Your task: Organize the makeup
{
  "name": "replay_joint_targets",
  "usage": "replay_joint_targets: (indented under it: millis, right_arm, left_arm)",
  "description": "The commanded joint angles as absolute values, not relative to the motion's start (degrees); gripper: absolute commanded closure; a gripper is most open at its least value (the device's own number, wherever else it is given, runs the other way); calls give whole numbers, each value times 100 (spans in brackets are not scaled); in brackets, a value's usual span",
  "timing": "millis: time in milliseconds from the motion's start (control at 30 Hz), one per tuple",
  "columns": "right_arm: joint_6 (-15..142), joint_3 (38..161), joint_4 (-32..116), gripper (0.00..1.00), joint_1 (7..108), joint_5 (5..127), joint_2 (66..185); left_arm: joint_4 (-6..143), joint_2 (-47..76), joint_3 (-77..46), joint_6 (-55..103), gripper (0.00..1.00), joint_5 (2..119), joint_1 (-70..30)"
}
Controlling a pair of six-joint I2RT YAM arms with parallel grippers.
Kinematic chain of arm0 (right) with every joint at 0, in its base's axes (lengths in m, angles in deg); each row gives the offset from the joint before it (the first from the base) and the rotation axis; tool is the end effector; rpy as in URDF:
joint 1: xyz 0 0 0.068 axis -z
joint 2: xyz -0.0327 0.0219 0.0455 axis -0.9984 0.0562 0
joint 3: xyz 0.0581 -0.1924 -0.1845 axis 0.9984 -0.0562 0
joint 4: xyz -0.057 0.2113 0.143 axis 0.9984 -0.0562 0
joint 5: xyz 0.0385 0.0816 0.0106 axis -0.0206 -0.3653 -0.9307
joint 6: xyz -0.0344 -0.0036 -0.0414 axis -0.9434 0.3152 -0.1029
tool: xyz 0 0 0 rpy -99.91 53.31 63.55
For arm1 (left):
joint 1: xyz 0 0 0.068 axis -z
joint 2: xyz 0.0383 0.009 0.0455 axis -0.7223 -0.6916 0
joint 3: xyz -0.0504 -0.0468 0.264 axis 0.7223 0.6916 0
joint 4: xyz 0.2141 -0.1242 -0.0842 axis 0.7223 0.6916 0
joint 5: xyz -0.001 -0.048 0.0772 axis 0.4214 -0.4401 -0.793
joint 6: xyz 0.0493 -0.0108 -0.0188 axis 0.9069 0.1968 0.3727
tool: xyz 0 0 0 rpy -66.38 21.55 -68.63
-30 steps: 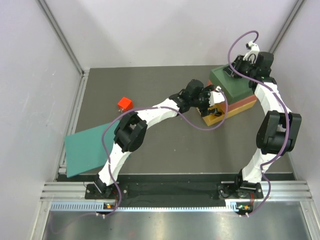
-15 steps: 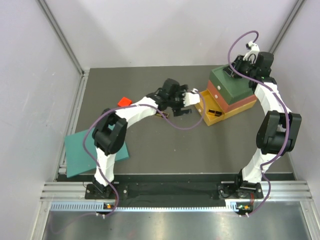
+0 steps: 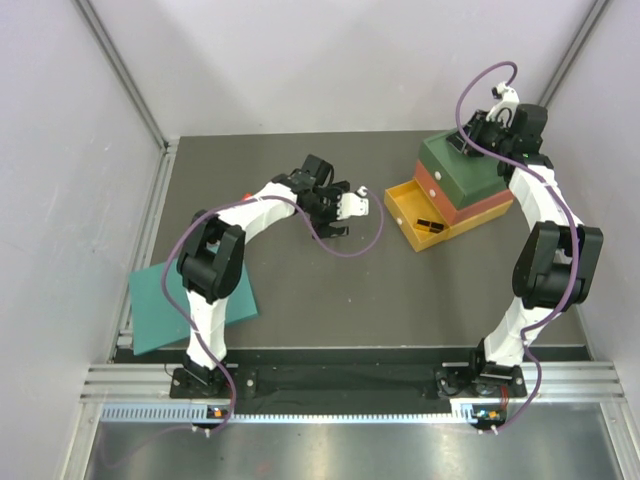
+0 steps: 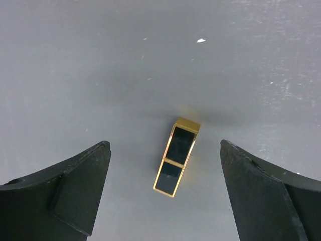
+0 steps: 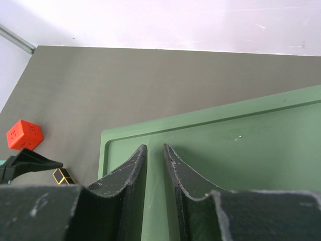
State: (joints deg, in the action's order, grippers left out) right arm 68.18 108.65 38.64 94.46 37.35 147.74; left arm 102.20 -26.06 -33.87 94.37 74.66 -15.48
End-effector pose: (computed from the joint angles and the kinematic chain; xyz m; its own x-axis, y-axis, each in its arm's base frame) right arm 0.4268 -0.0363 0.3119 -0.4478 0.2188 -0.8669 -0.3564 0.8456 0.3975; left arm 0.3716 -0.2370 0.2106 0.1879 0.8104 -0.5549 0.9525 -0.0124 0.3044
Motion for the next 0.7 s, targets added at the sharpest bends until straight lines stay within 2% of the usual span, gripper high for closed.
replay_joint_targets:
  millis: [0,133,233,267,333,367,400,433,667]
  right_arm:
    - [6715,10109,1525,78,9469,4080,15439]
    - [6715,10109,1517,78,9469,4071,15439]
    - [6715,10109,1508,78,9469,4053,15430]
    - [6723,10109,1508,78,9469,4045,15447]
    - [6724,10101,1517,78,9469,4045,15439]
    - [6732,10101,1517,78,9469,4044,15439]
    - [6741,10092,1508,78,9469,4036,15421]
    - [6741,10092,1508,78,9469,4044,15413]
    - [6750,10048,1543,78,9460,4018,15404]
  left_arm:
    - [10578,-2800,-3623,9761,7,7962,-1601]
    - [10604,-2924,-3552,9787,11,7910,-1645]
    - [10605,-2976,-3500,9814,20,7840,-1706]
    - [10622,-3003,-3508,9823,27,7839,-1733]
    - [10640,-3082,-3508,9823,48,7831,-1794]
    - [10640,-3134,-3543,9831,79,7796,-1812]
    - [10588,-3143,-3552,9762,94,7761,-1821]
    - [10544,-3144,-3552,9709,100,7726,-1829]
    - [9902,-3073,-3780,8909,100,8260,-1865]
